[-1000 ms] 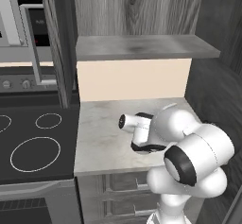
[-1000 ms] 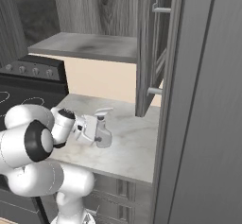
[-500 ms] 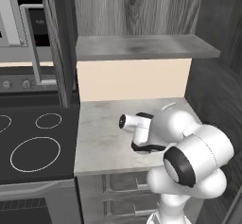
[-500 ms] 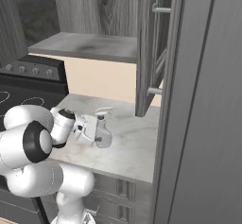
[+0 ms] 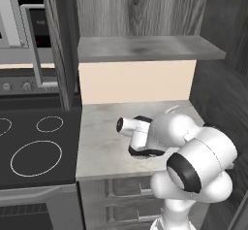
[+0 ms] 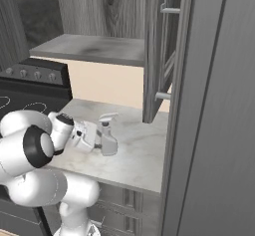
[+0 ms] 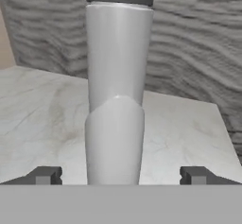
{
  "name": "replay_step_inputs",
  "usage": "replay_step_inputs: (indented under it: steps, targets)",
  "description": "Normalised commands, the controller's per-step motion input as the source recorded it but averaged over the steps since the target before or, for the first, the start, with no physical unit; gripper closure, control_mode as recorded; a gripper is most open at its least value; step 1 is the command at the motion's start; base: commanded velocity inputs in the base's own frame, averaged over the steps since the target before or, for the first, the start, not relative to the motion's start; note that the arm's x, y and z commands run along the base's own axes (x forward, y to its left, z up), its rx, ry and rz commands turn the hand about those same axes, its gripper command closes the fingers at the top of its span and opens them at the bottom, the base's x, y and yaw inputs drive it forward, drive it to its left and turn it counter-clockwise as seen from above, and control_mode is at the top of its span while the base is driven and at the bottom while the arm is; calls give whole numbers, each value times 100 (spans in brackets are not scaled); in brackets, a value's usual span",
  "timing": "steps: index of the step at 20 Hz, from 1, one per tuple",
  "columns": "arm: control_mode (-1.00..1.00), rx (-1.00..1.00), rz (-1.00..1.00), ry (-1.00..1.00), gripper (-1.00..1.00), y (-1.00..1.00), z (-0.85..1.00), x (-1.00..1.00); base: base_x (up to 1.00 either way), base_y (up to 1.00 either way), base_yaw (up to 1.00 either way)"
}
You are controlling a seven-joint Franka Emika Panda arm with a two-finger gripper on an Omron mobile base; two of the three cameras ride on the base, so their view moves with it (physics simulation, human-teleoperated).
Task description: Move the cutting board and knife to the sink. Then move spray from the cabinet to the counter.
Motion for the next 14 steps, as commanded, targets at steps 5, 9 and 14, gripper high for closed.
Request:
replay_step_inputs:
  steps: [5, 9, 14]
  targets:
    - [-100, 0, 0, 4, -100, 27, 11, 0, 0, 0, 0]
    - [-100, 10, 0, 1, -100, 24, 29, -13, 0, 0, 0]
    - [-100, 22, 0, 0, -100, 18, 45, -47, 0, 0, 0]
